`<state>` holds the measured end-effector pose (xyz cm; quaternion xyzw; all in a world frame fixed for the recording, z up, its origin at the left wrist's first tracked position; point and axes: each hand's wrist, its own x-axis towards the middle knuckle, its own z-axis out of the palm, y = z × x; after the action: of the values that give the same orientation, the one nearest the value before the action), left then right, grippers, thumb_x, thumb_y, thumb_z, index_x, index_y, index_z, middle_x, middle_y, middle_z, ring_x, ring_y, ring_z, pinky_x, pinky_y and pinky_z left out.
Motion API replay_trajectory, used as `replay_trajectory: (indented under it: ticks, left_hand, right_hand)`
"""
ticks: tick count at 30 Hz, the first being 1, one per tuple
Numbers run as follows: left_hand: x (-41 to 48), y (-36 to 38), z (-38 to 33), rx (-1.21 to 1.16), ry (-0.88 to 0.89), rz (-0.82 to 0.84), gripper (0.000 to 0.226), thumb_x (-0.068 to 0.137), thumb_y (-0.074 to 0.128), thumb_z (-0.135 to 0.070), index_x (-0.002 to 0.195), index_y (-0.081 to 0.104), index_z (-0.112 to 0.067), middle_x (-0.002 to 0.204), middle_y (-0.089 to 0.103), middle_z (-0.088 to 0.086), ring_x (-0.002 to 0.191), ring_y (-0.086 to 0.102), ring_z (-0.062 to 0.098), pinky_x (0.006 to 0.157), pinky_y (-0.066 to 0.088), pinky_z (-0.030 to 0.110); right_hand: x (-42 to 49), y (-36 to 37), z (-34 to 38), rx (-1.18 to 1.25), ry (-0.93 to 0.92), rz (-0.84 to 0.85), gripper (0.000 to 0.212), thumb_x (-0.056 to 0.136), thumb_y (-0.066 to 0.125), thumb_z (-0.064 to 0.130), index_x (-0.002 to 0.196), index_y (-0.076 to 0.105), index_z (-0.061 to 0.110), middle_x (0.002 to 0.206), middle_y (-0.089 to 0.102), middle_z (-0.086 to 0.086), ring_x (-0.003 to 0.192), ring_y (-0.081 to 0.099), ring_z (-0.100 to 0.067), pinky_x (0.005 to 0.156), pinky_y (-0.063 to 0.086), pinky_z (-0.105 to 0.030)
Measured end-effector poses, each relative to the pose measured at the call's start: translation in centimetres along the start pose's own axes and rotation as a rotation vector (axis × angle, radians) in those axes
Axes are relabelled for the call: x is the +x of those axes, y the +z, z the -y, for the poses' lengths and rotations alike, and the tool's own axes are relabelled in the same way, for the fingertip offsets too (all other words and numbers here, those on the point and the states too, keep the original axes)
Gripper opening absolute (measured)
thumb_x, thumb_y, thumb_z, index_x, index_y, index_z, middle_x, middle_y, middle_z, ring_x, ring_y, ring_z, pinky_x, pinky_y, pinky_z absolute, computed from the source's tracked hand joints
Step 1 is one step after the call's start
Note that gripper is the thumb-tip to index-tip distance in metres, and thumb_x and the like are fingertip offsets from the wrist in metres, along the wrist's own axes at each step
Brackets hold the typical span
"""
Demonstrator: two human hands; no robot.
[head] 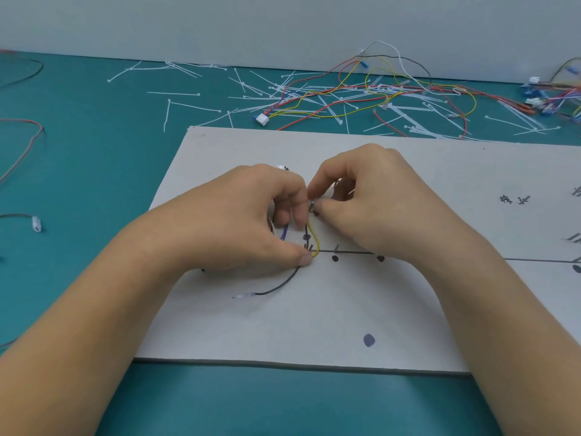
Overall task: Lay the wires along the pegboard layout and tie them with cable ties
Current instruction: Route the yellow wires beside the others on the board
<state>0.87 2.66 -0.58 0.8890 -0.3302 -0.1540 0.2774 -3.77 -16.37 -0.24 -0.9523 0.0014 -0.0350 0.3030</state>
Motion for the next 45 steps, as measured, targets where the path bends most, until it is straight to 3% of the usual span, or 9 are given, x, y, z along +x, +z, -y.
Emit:
replay_trajectory:
  ticks: [3,7,11,17,21,28,38,42,45]
  left_hand:
    - [-0.2,-0.2,-0.1,-0.037,-0.010,0.006,0.055,0.058,0.088,-0.061,0.098,0.055,-0.045,0.094,0.061,-0.016,0.069,0.054,0.000,0.059,0.040,0.025]
    - [-0.3,-0.3,-0.2,0.002,-0.041,-0.007,0.061,0.054,0.084,-0.064,0.099,0.048,-0.045,0.102,0.058,-0.019,0.089,0.047,-0.009,0.067,0.039,0.031]
    - [-0.2,-0.3,-0.3,0.029,-0.058,-0.014,0.064,0.050,0.081,-0.067,0.099,0.046,-0.044,0.106,0.053,-0.022,0.107,0.041,-0.007,0.078,0.040,0.027]
    - [-0.1,-0.2,-0.2,0.041,-0.058,-0.018,0.062,0.051,0.082,-0.067,0.097,0.047,-0.045,0.107,0.054,-0.022,0.108,0.041,-0.007,0.080,0.040,0.030]
    - [0.0,-0.2,-0.1,0.049,-0.055,-0.021,0.063,0.049,0.079,-0.069,0.097,0.047,-0.044,0.109,0.054,-0.021,0.108,0.041,-0.007,0.081,0.041,0.031]
    - [-0.2,-0.4,-0.1,0.036,-0.048,-0.017,0.065,0.047,0.076,-0.075,0.098,0.047,-0.047,0.106,0.053,-0.026,0.104,0.044,-0.007,0.079,0.044,0.028]
    - [-0.4,-0.7,-0.1,0.034,0.017,-0.053,0.060,0.052,0.082,-0.068,0.097,0.051,-0.043,0.101,0.044,-0.048,0.099,0.043,-0.016,0.063,0.033,0.012]
    - [-0.4,-0.7,0.0,-0.002,0.023,-0.101,0.050,0.060,0.081,-0.066,0.093,0.054,-0.039,0.095,0.049,-0.047,0.092,0.048,-0.006,0.059,0.034,0.010]
    - [-0.2,-1.2,0.3,-0.069,0.002,-0.182,0.038,0.072,0.076,-0.062,0.086,0.058,-0.033,0.084,0.061,-0.028,0.073,0.053,0.009,0.055,0.039,0.013]
  right_hand:
    - [0.1,-0.2,-0.3,-0.026,-0.012,0.004,0.012,0.087,0.075,0.019,0.086,0.079,0.030,0.059,0.053,0.044,0.064,0.052,0.019,0.051,0.034,-0.001]
    - [0.2,0.2,-0.3,-0.045,-0.016,-0.024,0.015,0.086,0.074,0.013,0.084,0.078,0.028,0.059,0.057,0.019,0.063,0.051,0.016,0.051,0.034,-0.002]
    - [0.3,0.4,-0.2,-0.035,-0.010,-0.060,0.017,0.083,0.075,0.010,0.082,0.077,0.026,0.063,0.057,0.016,0.062,0.052,0.015,0.052,0.034,-0.002]
    - [-0.1,1.0,0.5,-0.038,-0.025,-0.114,0.029,0.076,0.067,0.002,0.080,0.079,0.028,0.069,0.065,0.016,0.066,0.060,0.002,0.060,0.042,-0.008]
    - [-0.1,1.1,0.6,-0.006,-0.022,-0.114,0.035,0.075,0.063,0.001,0.086,0.079,0.030,0.068,0.060,0.025,0.072,0.064,0.000,0.057,0.041,-0.003]
    - [-0.2,1.2,0.8,0.052,-0.033,-0.101,0.041,0.074,0.054,-0.002,0.088,0.077,0.029,0.083,0.073,0.013,0.078,0.068,-0.004,0.065,0.054,-0.021]
    - [-0.4,0.9,1.1,0.082,0.009,-0.097,0.046,0.072,0.050,-0.002,0.092,0.077,0.030,0.078,0.064,0.021,0.076,0.066,-0.001,0.053,0.045,-0.008]
    - [-0.5,0.6,1.2,0.109,0.001,-0.117,0.048,0.069,0.048,-0.004,0.091,0.075,0.028,0.094,0.070,0.015,0.082,0.067,-0.003,0.061,0.052,-0.019]
    - [-0.6,0.4,1.2,0.125,0.001,-0.153,0.046,0.068,0.049,-0.004,0.090,0.075,0.027,0.087,0.066,0.017,0.081,0.066,-0.004,0.057,0.048,-0.012]
